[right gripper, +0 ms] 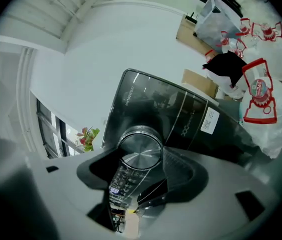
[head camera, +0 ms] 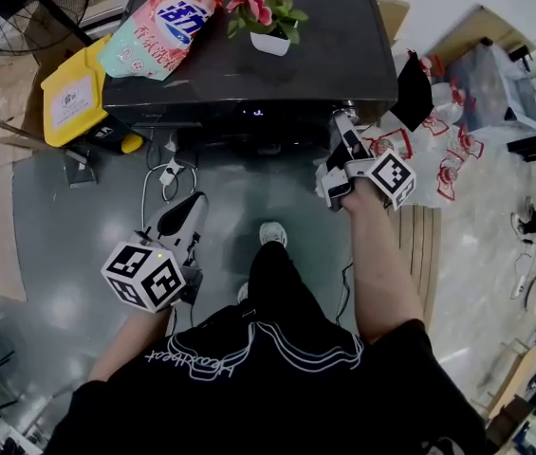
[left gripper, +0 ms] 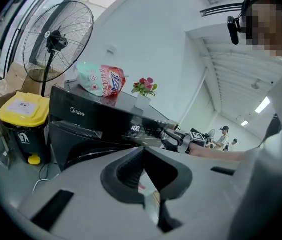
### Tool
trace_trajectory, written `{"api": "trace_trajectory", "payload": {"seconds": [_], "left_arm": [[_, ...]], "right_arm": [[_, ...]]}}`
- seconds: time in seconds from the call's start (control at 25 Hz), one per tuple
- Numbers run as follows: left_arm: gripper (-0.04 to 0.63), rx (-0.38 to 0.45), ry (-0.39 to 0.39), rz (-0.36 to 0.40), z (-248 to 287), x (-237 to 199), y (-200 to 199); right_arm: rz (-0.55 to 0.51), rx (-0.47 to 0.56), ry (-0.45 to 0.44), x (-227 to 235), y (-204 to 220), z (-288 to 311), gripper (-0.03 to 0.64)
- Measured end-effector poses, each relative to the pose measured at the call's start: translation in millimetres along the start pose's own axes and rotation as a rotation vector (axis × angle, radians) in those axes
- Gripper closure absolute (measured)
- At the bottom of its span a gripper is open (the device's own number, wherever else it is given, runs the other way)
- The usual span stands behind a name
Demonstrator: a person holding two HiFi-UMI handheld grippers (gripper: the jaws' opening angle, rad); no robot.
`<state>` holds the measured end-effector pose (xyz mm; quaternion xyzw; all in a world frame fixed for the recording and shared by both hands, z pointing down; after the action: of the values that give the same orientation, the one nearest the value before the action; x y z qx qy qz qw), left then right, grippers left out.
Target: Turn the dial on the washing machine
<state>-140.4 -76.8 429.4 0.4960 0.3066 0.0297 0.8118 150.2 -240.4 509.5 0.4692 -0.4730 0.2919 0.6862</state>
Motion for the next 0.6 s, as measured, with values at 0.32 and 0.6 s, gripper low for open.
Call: {"api": "trace_trajectory", "payload": {"seconds": [0.32,0.6], "left_arm": [[0.591,-0.003,0.012,0.001,7.5,4.8,-1.3],[0.591,-0.006,0.020,-0.006,13.0,8.7,1.4]], "right_arm": [[-0.112,-0.014,-0.005,-6.3,-3.0,-1.6,0.326],[-0.524,-0.065,0.012,-26.8,-7.3,-9.0,0.277]]}}
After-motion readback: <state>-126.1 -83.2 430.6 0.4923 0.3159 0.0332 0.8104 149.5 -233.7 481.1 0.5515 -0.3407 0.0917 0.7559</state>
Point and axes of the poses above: the fingertips, and each gripper's own axes: z forward along the fingers, x to its right, y out of its underside, the point moved 3 cm from there along -z, backward along the fingers, and after that the axes turned 6 degrees about x, right-handed, at the moved point
